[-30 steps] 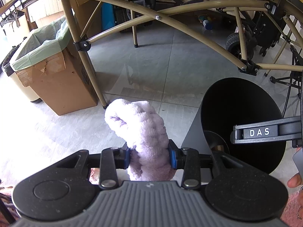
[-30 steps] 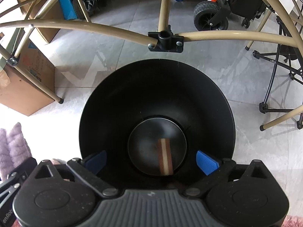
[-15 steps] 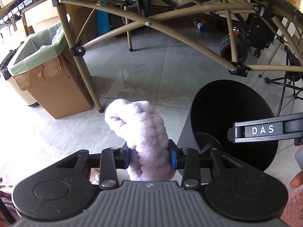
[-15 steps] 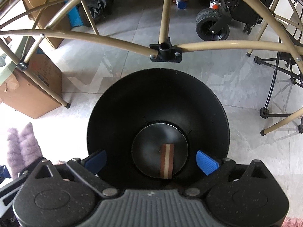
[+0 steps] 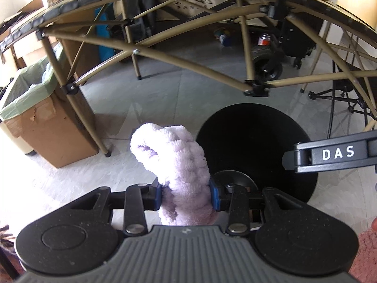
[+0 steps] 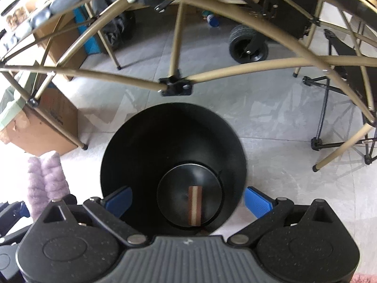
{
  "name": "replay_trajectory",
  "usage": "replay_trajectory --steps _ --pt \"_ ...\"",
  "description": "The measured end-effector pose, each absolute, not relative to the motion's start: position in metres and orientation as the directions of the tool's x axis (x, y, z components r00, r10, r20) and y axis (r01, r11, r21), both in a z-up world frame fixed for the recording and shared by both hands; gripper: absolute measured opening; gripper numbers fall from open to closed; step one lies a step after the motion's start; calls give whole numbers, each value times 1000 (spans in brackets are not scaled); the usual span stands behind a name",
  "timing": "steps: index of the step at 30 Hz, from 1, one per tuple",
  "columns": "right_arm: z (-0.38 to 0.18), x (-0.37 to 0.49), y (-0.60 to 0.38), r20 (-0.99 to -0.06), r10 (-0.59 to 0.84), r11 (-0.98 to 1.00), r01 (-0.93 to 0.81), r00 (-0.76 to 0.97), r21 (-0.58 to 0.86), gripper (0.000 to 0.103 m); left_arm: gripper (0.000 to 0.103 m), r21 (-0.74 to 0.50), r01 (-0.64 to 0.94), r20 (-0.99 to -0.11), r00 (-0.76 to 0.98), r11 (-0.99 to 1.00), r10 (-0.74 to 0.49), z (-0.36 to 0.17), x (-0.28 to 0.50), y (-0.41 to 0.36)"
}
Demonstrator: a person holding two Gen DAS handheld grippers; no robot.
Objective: Collect trash
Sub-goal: 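Move the left tool over the bin and open it to drop the sock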
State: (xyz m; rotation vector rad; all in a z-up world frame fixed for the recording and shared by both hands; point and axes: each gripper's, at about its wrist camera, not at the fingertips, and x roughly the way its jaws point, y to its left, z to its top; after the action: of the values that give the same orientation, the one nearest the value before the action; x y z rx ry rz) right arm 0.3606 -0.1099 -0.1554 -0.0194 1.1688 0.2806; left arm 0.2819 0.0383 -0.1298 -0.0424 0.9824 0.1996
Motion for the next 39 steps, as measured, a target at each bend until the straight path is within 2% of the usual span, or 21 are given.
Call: replay_trajectory --steps 10,18,30,39 --pt "-139 353 -163 -878 211 975 -160 429 156 102 38 68 -130 -822 555 989 130 -128 288 9" --pt "-139 354 -210 -869 167 984 -30 467 173 102 38 50 -58 -840 538 997 73 -129 305 -18" --pt "-146 360 -252 -865 117 978 93 488 185 102 39 -68 -39 -922 383 997 -48 -151 350 -44" --pt "-152 363 -259 -871 94 977 124 482 174 102 39 -55 -84 -959 282 995 -29 -177 373 -58"
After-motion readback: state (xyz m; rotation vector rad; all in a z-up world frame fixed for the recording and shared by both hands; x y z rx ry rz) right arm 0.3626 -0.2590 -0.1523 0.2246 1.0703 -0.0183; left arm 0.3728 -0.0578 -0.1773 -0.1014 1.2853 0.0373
